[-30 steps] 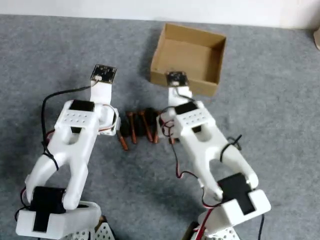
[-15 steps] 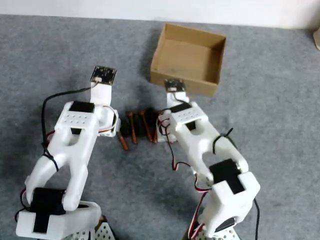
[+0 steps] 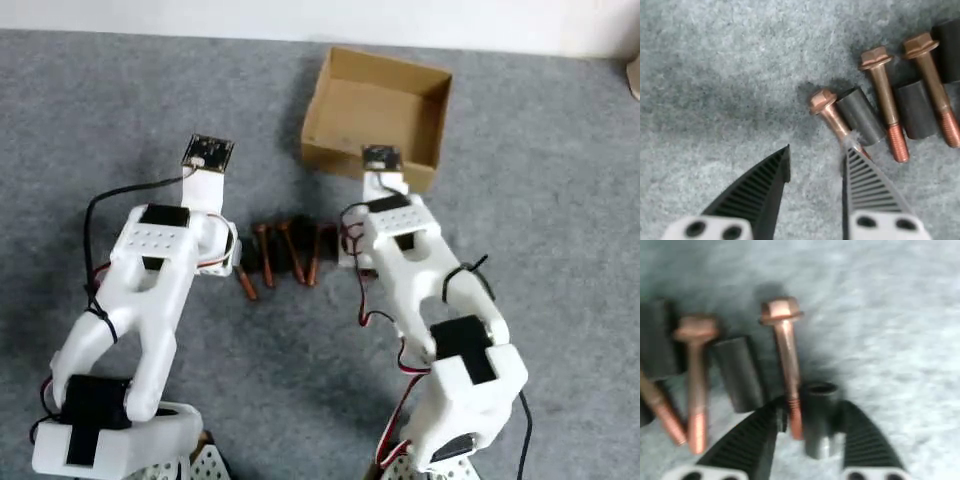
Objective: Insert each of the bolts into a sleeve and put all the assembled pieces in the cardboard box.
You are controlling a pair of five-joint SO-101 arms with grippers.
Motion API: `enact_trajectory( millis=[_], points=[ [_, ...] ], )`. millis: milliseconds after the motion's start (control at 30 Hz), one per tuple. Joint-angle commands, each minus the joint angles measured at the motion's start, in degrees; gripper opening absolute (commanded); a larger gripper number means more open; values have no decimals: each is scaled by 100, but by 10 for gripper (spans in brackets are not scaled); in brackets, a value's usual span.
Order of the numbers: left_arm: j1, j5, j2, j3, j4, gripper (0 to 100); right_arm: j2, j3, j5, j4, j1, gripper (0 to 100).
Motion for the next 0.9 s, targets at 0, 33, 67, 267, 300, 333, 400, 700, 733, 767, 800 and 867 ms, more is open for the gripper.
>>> enact_trajectory(
  millis=[0, 33, 67, 267, 300, 333, 400, 700, 733, 767, 800, 867],
  points=[
    [48, 35, -207, -31, -88, 165, 31, -136, -9, -119, 4, 5],
    [48, 35, -207, -31, -88, 165, 31, -136, 0, 22, 13, 5],
    [48, 35, -207, -31, -88, 165, 22, -145, 0, 171, 13, 5],
    [48, 35, -207, -31, -88, 165, -875, -92, 0, 418, 13, 5],
    [48, 35, -207, -31, -88, 165, -1130, -31, 0, 426, 22, 5],
    [48, 35, -207, -31, -88, 165, -1393, 136, 9, 453, 75, 5],
    [48, 35, -207, -31, -97, 165, -1982, 462, 149, 453, 180, 5],
    [48, 26, -180, -31, -97, 165, -4330, 1886, 448, 453, 286, 5],
    [48, 26, -180, -31, -97, 165, -4497, 2079, 457, 453, 286, 5],
    [48, 26, -180, -31, -97, 165, -4664, 2308, 501, 453, 286, 5],
    [48, 26, -180, -31, -97, 165, -4804, 2545, 642, 453, 286, 5],
    [48, 26, -180, -31, -97, 165, -5042, 2967, 932, 400, 277, 5]
  ],
)
